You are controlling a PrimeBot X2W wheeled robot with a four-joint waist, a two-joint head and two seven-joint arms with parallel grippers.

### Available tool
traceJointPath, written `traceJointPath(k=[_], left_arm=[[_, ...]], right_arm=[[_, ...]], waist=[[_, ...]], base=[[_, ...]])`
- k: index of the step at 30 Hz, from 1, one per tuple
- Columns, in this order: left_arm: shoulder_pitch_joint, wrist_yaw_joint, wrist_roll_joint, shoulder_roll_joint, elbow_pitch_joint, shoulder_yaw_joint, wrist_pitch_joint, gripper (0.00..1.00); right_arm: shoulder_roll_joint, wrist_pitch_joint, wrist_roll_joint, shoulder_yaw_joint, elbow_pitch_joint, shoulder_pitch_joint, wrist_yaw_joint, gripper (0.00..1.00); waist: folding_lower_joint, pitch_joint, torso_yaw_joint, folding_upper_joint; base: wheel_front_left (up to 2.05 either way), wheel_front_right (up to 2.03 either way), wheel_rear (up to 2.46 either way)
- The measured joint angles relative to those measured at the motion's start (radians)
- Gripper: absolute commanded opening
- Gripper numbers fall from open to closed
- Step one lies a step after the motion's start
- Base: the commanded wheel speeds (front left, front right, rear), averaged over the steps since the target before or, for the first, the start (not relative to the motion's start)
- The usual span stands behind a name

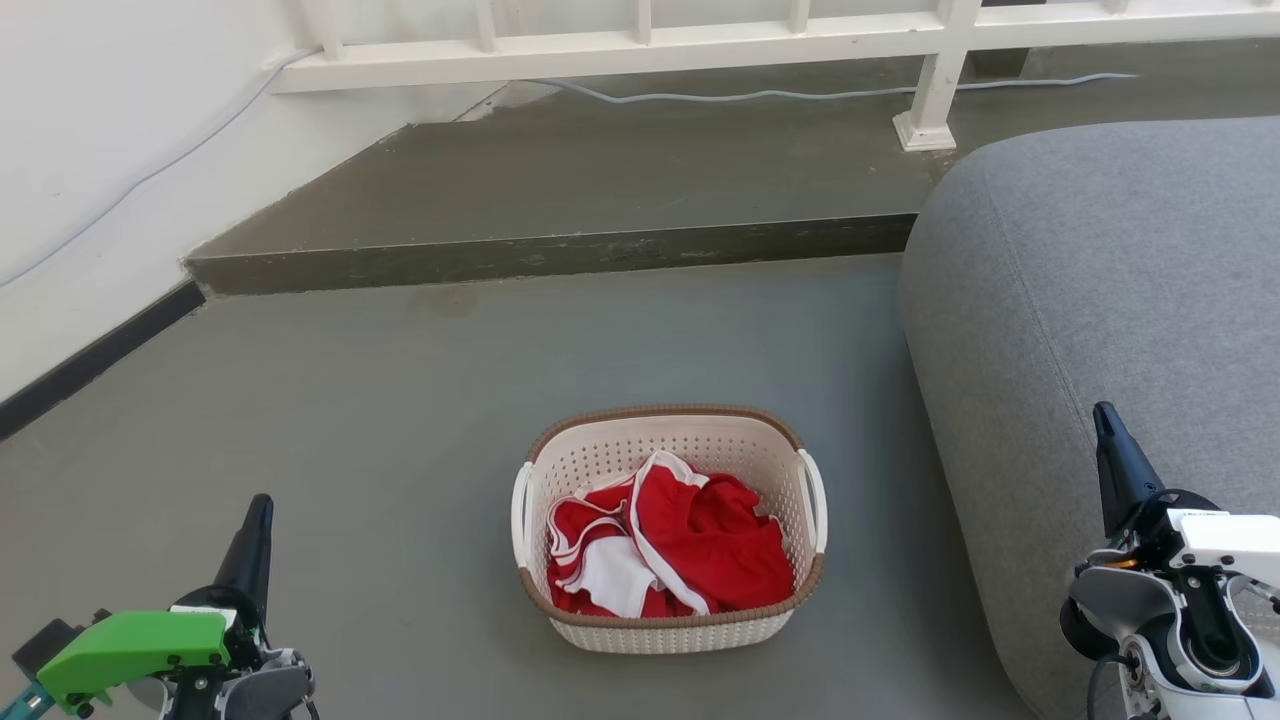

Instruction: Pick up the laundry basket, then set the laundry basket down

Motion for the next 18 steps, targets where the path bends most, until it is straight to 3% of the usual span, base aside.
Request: traceJointPath(k=[18], left_arm=[[0.0, 0.0, 0.0, 0.0, 0.001, 0.001, 0.005, 0.0]], right_arm=[[0.0, 0.001, 0.0, -0.001, 0.002, 0.0, 0.0, 0.0]], waist=[[0.0, 0.0, 0.0, 0.0]], base=[[0.0, 0.0, 0.0]])
